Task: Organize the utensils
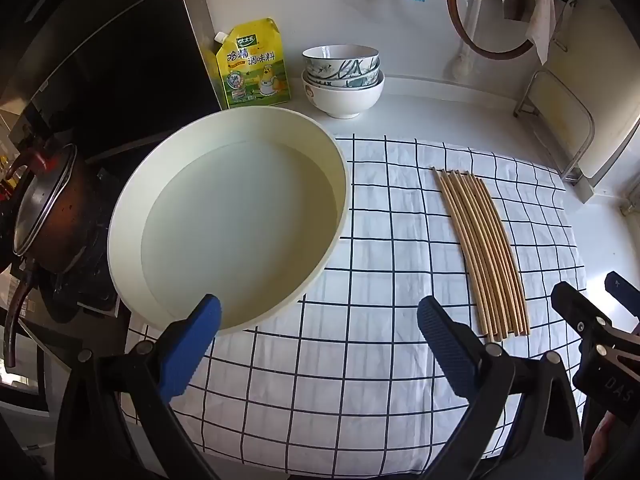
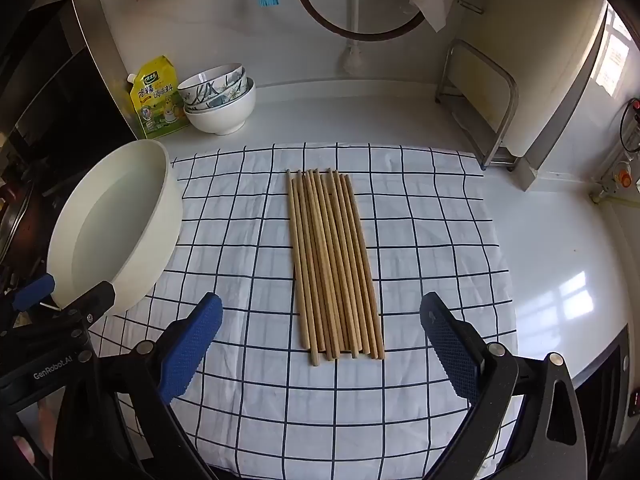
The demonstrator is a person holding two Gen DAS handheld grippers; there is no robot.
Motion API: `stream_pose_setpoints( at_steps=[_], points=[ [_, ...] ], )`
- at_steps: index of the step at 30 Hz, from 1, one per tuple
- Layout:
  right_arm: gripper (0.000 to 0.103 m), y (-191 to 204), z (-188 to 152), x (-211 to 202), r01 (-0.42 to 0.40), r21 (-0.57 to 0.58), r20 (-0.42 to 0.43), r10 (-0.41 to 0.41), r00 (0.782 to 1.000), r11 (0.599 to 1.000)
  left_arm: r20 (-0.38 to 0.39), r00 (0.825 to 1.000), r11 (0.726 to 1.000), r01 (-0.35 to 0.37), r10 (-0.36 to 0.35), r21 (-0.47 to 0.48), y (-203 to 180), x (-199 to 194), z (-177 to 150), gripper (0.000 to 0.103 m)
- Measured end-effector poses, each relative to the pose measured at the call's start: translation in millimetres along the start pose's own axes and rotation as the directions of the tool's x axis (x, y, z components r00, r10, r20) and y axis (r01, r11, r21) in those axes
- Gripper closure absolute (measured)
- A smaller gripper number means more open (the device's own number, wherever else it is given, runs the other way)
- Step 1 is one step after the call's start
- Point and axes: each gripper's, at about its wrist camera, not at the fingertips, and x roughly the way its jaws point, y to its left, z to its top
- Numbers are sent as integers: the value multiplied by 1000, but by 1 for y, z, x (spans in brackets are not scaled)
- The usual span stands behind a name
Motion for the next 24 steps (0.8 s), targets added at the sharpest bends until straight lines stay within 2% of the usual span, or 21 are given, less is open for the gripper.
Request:
stream_pose_setpoints(
  at_steps=[24],
  points=[
    [8,1,4,-2,1,5,7,-1,1000,1000,6,1000,1000,-2,2,0,1,-4,2,6]
  ],
)
